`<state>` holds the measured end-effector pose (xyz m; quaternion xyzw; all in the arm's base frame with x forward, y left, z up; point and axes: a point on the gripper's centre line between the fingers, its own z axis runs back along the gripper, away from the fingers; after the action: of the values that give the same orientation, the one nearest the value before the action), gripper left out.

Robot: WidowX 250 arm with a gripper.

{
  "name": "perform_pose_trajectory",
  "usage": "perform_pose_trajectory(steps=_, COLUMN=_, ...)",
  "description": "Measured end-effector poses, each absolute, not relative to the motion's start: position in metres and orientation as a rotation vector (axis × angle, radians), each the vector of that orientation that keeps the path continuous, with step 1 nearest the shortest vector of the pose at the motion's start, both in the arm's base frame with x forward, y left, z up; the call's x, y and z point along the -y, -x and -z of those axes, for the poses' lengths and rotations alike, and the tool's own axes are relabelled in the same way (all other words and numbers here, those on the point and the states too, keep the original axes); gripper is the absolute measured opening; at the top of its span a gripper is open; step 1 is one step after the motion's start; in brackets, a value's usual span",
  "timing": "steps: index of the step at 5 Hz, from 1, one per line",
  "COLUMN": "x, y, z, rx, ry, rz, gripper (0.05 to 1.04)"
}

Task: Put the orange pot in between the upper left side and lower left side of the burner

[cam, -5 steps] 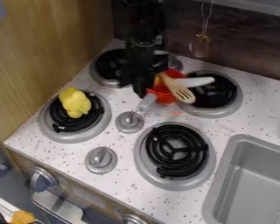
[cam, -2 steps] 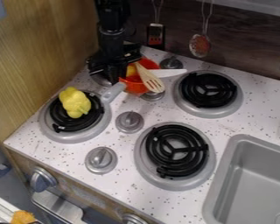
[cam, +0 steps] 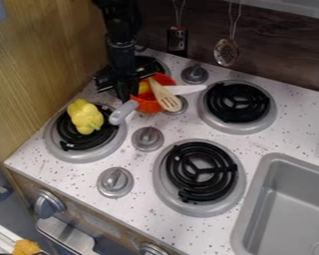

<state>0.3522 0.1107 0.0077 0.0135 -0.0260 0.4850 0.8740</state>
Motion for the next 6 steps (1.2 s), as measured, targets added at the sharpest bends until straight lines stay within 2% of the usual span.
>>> perform_pose_trajectory(steps=1, x=-0.112, y=-0.347, z=0.002, rx=0.010, ry=-0.044, rz=-0.989, gripper=0.073)
perform_pose_trajectory(steps=3, x=-0.114, y=-0.351, z=0.008, rx=0.000, ry=-0.054, rz=-0.978, gripper=0.103)
perform_pose_trajectory(steps=4, x=-0.113, y=-0.353, z=0.008, rx=0.011, ry=-0.045, rz=-0.979, gripper=0.277)
perform_pose_trajectory(steps=6, x=-0.104, y=-0.354, z=0.008, rx=-0.002, ry=-0.040, rz=-0.959, gripper=0.859)
